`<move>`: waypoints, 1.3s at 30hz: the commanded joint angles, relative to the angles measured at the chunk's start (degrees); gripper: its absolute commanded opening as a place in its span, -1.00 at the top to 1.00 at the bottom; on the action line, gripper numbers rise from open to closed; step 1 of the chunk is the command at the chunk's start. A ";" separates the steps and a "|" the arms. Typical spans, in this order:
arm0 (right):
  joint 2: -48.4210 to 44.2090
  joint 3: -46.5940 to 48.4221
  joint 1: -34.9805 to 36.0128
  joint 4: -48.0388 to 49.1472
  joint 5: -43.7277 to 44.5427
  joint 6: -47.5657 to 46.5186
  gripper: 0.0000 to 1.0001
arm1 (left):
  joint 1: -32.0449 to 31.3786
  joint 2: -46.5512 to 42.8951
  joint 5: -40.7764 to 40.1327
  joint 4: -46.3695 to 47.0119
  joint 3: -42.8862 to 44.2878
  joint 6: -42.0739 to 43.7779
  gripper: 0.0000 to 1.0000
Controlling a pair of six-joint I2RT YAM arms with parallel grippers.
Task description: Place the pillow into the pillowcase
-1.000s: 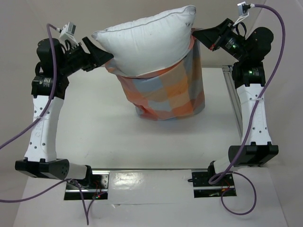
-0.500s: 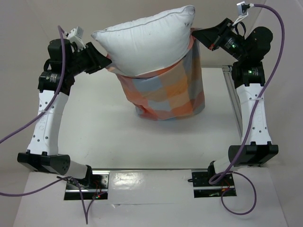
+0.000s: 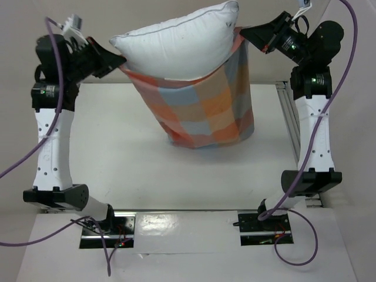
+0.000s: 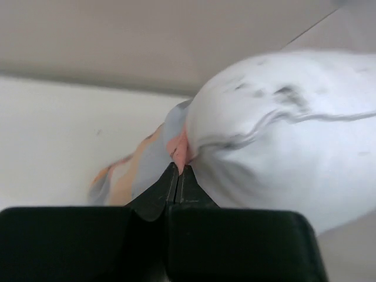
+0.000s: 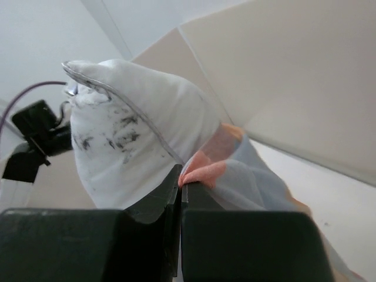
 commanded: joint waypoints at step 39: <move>2.69 27.13 -14.54 29.68 4.94 24.69 1.00 | 19.87 7.62 27.48 57.06 25.42 -53.07 1.00</move>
